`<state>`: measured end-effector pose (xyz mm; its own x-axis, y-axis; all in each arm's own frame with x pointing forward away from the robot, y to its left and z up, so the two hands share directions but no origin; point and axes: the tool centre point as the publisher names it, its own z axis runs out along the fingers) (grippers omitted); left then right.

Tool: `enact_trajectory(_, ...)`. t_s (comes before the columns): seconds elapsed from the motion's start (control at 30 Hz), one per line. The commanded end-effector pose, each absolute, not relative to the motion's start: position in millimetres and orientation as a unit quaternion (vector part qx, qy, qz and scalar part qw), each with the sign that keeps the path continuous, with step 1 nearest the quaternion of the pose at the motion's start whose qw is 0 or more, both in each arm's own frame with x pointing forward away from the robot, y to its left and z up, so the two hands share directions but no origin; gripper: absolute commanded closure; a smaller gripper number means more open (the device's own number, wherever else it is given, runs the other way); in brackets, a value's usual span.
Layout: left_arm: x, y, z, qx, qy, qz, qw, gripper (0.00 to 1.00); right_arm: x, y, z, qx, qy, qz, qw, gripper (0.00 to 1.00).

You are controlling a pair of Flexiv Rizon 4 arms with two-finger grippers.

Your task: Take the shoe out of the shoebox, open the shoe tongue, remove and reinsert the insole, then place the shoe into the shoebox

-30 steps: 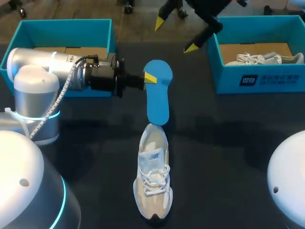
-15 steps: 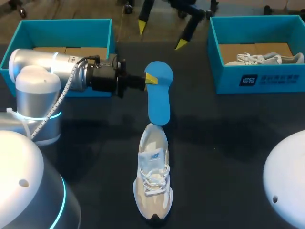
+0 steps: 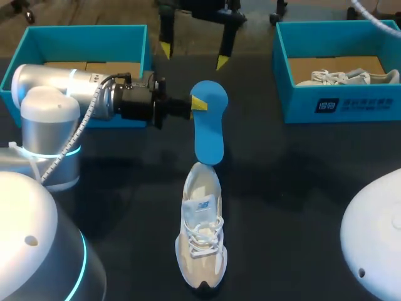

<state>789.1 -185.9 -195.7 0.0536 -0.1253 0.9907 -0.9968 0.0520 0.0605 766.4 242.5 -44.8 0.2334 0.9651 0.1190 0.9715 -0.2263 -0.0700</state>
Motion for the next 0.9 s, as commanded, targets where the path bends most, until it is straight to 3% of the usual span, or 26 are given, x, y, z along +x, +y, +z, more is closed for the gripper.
enact_trajectory(0.03, 790, -187, -197, 0.529, -0.529, 0.440, 0.496, 1.00, 760, 228, -45, -0.786, -0.605, -0.076, 0.101, 0.00)
enact_trajectory(0.53, 790, -187, -197, 0.529, -0.529, 0.440, 0.496, 1.00, 759, 200, -62, -0.720, -0.560, -0.296, 0.283, 0.00)
enact_trajectory(0.9, 790, -187, -197, 0.529, -0.529, 0.440, 0.496, 1.00, 764, 195, -74, -0.682, -0.520, -0.353, 0.373, 0.00)
